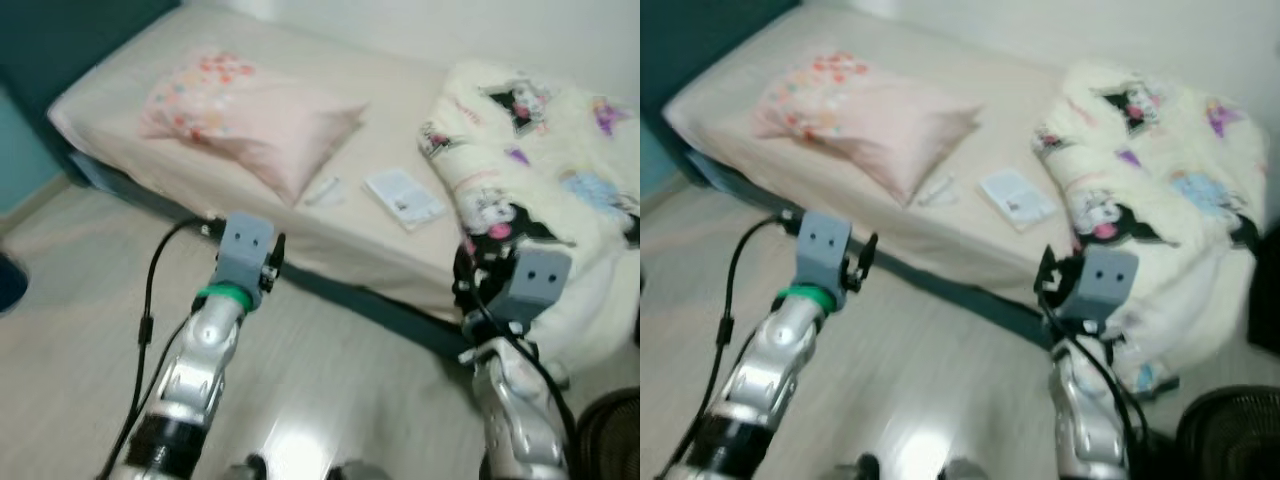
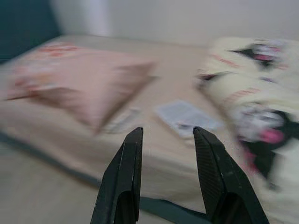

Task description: Clean up the room

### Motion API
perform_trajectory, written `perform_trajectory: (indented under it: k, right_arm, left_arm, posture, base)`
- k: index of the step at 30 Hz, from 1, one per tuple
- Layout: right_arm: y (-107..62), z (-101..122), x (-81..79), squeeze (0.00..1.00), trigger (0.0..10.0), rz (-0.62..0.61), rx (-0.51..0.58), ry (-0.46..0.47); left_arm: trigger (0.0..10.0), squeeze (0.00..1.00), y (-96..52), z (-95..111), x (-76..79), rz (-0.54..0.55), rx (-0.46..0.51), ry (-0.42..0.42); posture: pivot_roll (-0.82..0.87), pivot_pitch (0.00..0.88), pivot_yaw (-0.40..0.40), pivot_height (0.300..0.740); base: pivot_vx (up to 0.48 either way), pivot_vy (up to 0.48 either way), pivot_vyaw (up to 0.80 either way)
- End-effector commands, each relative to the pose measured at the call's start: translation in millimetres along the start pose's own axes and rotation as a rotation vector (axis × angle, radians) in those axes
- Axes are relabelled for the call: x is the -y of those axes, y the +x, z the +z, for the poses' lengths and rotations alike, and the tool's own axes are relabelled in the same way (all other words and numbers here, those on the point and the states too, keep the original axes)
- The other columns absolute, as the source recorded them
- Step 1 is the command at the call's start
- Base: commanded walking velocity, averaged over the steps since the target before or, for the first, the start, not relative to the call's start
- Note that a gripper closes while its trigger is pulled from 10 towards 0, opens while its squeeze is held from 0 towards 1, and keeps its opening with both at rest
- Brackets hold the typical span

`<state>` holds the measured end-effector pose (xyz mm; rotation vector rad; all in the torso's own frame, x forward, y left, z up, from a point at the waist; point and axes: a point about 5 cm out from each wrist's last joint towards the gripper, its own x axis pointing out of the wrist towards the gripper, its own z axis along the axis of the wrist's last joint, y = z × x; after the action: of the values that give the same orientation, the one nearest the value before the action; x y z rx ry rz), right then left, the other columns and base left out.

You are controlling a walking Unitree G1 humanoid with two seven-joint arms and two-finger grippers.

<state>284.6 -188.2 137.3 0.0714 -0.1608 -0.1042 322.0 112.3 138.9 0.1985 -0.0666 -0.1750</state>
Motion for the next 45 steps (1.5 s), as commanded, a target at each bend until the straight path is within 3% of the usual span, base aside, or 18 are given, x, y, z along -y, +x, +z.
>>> perform_trajectory:
  k: [1, 5, 45]
  right_arm:
    - [-3.0, -4.6, 4.7, 0.00, 10.0, -0.018, -0.017, -0.006]
    - [-2.7, -3.4, 5.1, 0.00, 10.0, -0.030, -0.008, -0.006]
    - [-2.2, -1.7, 8.9, 0.00, 10.0, -0.066, 0.027, 0.016]
  left_arm:
    - [10.0, 0.00, -1.5, -5.2, 3.3, -0.008, -0.017, -0.004]
    - [10.0, 0.00, -0.6, -4.4, 4.0, -0.008, -0.009, 0.007]
    - [10.0, 0.00, 3.1, 0.0, 11.8, -0.036, 0.032, 0.021]
  posture:
    - [-0.16, 0.083, 0.040, 0.740]
    - [-0.16, 0.083, 0.043, 0.740]
    - [-0.17, 0.080, 0.050, 0.740]
  base:
    - [0.000, 0.000, 0.79]
    - [0.000, 0.000, 0.70]
    - [0.468, 0.000, 0.00]
